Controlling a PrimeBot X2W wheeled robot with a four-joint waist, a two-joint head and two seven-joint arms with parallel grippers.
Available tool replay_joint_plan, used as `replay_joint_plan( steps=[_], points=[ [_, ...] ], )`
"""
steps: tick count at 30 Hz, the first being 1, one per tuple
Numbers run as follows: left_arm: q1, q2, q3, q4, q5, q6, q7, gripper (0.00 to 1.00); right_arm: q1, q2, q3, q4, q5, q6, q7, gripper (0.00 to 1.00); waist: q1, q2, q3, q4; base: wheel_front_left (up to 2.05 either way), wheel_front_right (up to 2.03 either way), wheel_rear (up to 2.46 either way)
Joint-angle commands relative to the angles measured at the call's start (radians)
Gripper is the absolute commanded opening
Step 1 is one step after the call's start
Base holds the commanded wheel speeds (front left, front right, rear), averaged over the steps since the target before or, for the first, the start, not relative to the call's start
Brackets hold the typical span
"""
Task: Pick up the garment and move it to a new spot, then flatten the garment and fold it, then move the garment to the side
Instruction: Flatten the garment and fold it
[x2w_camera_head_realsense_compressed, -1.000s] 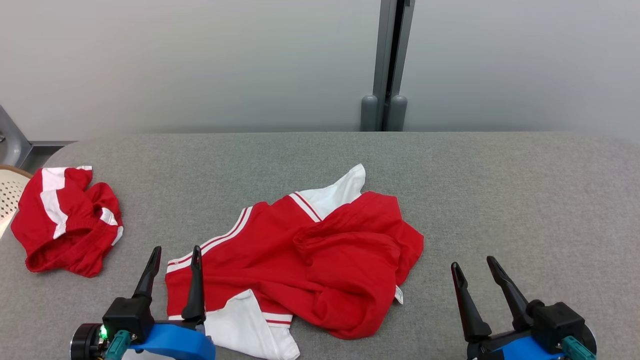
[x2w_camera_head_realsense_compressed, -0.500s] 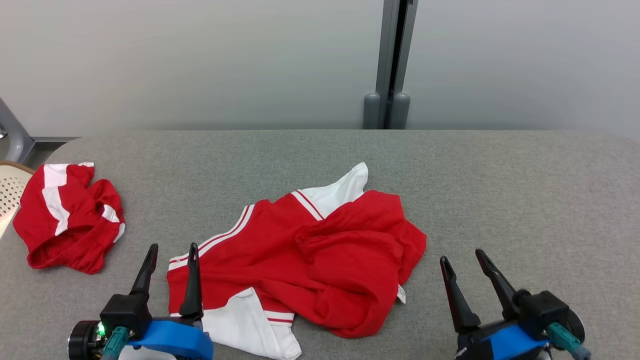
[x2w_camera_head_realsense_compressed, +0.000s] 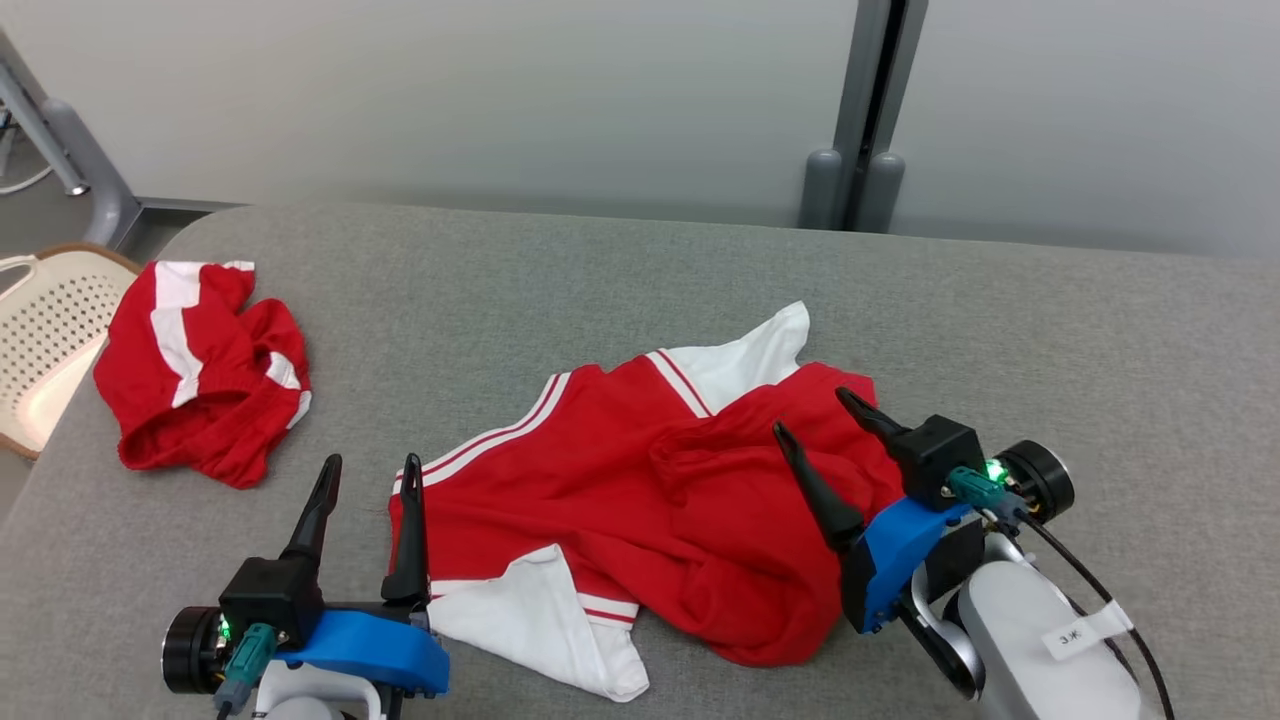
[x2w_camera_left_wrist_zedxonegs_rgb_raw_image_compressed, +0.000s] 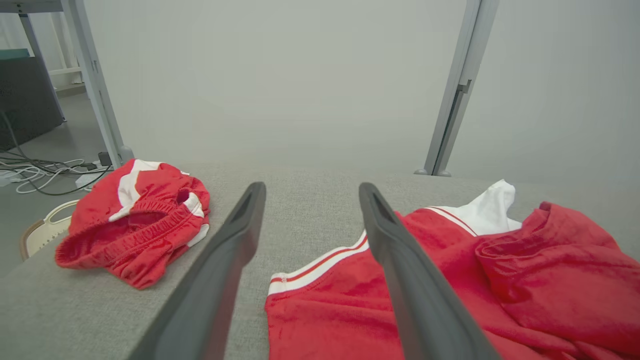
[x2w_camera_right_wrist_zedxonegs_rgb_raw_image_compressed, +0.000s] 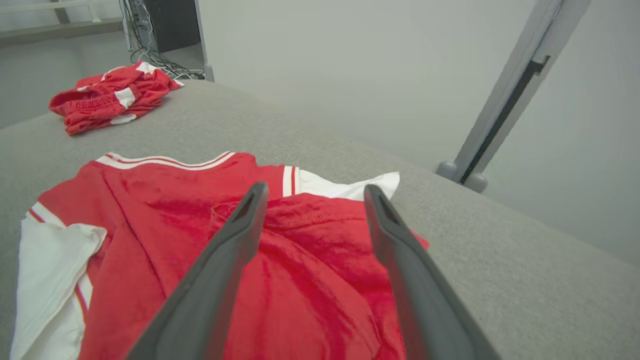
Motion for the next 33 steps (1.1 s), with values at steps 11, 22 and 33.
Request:
replay_joint_plan(
  steps=[11, 22, 33],
  points=[
    [-0.028, -0.024, 0.002, 0.015, 0.011, -0.014, -0.003, 1.0, -0.146, -0.031, 0.097, 0.385, 0.032, 0.0, -0.006, 1.0, -0.0001, 0.0, 0.033, 0.068, 0.0, 0.0, 0.0],
    [-0.04, -0.037, -0.002, 0.033, 0.02, -0.028, -0.003, 1.0, -0.222, -0.007, 0.172, 0.63, 0.102, 0.0, -0.014, 0.29, -0.0001, 0.0, 0.049, 0.089, 0.0, 0.0, 0.0],
    [-0.007, -0.041, 0.015, 0.041, 0.027, -0.029, -0.003, 1.0, -0.224, -0.04, 0.222, 0.589, 0.256, 0.0, -0.132, 0.0, -0.0001, 0.0, 0.018, 0.035, 0.0, 0.0, 0.0]
  ],
)
